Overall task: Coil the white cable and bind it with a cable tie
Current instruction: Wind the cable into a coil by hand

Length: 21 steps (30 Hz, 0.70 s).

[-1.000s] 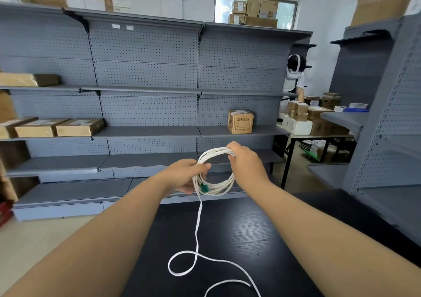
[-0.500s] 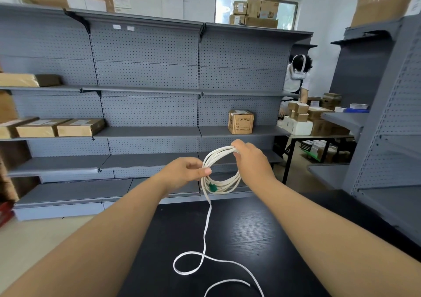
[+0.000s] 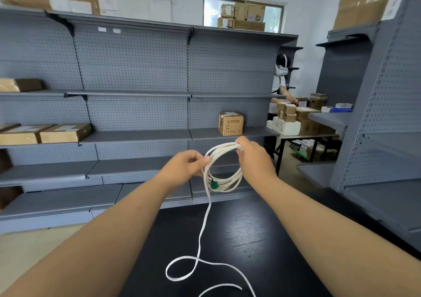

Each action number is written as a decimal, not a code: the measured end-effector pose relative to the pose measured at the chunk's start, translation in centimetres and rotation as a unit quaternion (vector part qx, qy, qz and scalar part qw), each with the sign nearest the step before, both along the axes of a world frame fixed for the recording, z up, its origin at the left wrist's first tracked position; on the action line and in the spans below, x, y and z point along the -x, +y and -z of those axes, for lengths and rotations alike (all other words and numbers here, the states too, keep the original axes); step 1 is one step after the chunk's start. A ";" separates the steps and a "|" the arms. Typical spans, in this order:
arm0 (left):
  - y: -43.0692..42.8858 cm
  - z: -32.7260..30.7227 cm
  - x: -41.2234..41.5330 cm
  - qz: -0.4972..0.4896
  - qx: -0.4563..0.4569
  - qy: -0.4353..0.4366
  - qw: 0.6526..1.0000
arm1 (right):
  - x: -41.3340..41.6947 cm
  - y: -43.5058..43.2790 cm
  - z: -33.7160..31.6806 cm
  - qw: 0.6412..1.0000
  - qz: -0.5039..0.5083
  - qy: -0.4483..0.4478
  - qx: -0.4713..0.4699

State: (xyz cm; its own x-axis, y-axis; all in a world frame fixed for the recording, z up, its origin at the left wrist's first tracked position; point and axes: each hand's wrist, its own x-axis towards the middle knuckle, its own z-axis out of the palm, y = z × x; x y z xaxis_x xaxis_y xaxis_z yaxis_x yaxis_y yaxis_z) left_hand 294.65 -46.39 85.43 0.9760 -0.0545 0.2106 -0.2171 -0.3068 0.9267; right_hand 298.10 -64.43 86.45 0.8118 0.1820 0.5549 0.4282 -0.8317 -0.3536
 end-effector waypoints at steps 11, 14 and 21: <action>-3.5 0.3 -2.4 0.050 0.065 0.080 0.993 | -2.3 -3.2 -0.9 0.999 0.027 0.016 0.005; -5.0 1.0 -3.2 0.019 0.059 0.044 0.997 | -3.1 -3.9 -0.9 0.999 0.037 0.027 0.009; -10.6 1.8 -4.4 -0.195 0.116 -0.104 0.968 | -5.4 -4.4 -1.4 0.996 0.027 0.080 -0.026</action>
